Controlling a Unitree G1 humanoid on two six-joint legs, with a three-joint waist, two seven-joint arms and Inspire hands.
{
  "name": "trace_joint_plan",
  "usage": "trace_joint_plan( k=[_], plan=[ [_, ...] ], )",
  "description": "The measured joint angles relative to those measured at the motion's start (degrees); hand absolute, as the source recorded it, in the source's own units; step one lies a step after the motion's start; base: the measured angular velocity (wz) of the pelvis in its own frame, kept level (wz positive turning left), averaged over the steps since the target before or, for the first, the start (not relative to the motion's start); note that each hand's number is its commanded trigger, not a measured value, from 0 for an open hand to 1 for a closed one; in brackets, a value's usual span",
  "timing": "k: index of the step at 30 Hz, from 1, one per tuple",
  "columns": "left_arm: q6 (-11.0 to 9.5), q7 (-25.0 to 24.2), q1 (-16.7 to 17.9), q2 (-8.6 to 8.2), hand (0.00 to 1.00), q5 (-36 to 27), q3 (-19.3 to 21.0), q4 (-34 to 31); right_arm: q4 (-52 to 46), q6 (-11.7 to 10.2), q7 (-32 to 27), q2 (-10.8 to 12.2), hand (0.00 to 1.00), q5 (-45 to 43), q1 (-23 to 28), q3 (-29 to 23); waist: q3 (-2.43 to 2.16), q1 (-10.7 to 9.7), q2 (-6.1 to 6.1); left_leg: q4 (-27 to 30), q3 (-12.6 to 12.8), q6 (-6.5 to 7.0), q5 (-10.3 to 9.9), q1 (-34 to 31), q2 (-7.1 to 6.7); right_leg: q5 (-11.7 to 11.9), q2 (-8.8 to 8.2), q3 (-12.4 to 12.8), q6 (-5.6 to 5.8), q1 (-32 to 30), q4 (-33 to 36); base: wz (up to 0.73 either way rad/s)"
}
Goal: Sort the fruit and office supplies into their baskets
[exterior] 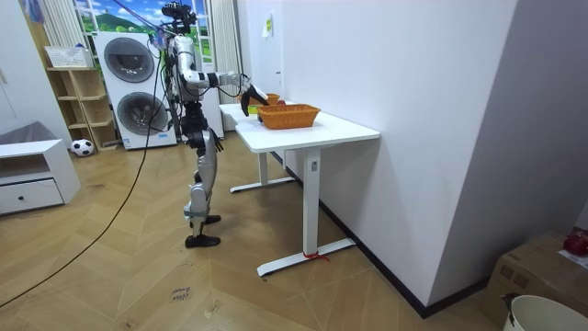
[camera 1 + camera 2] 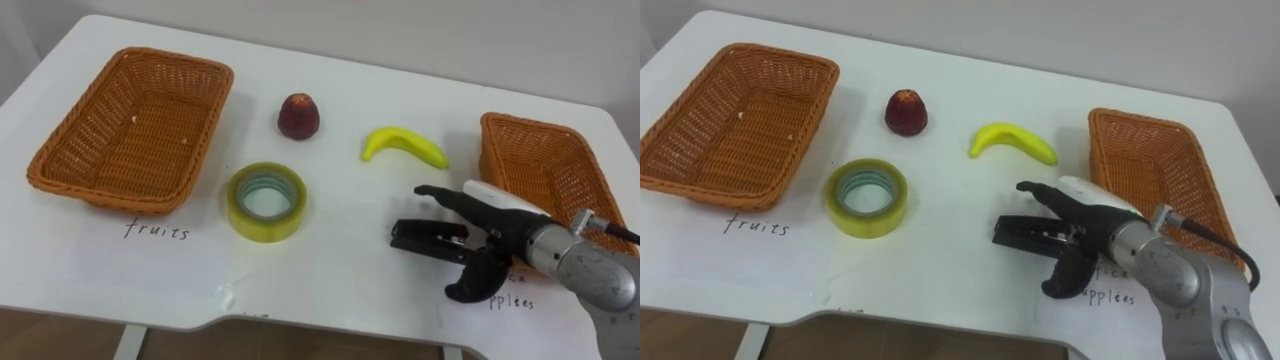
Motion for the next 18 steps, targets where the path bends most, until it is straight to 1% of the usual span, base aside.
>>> trace_joint_plan(
  k=[1,2,3,8,12,18],
  plan=[
    [-0.04,0.01,-0.01,0.00,0.00,0.00,0.18,-0.02,0.00,0.00,0.00,0.00,0.00,0.01,-0.01,-0.08,-0.01,0.04,0.01,0.00,0.08,0.00,0.00,0.05,0.01,0.00,0.02,0.29,0.00,0.00,-0.01,-0.05],
    [-0.04,0.05,-0.01,0.00,0.00,-0.02,0.20,0.10,0.01,0.01,0.00,0.00,0.00,-0.02,0.00,-0.11,0.11,0.37,0.21,0.00,0.24,0.00,0.00,0.08,0.01,0.00,0.05,0.95,0.00,-0.02,-0.03,-0.06],
    [-0.04,0.08,0.00,0.00,0.00,-0.03,0.20,0.19,0.01,0.01,0.00,0.01,0.00,-0.05,0.00,-0.11,0.03,0.43,0.08,0.00,0.28,0.00,0.00,0.07,0.00,0.00,0.07,1.29,0.00,-0.02,-0.06,-0.04],
    [-0.04,1.03,0.05,-0.09,0.00,-0.09,0.09,0.57,0.02,0.03,-0.03,0.86,0.00,-0.11,-0.25,-0.11,0.14,0.71,0.24,0.00,0.24,0.00,0.00,0.06,0.01,0.00,0.08,1.33,0.00,-0.04,-0.01,0.00],
    [-0.04,1.15,0.13,-0.09,0.00,-0.02,0.07,0.57,0.02,0.03,-0.29,0.98,0.00,-0.11,-0.48,-0.11,0.17,0.80,0.20,0.00,0.18,0.00,0.00,0.03,-0.01,0.00,0.09,1.28,0.00,-0.10,0.03,0.00],
    [-0.01,1.38,0.70,-0.08,0.00,-0.04,-0.39,0.40,0.07,0.76,-0.70,3.25,0.00,-0.05,-0.49,-0.10,0.21,0.76,0.26,-0.01,0.20,0.00,0.00,-0.02,0.00,0.00,0.10,1.14,0.00,-0.56,0.04,0.00]
  ],
)
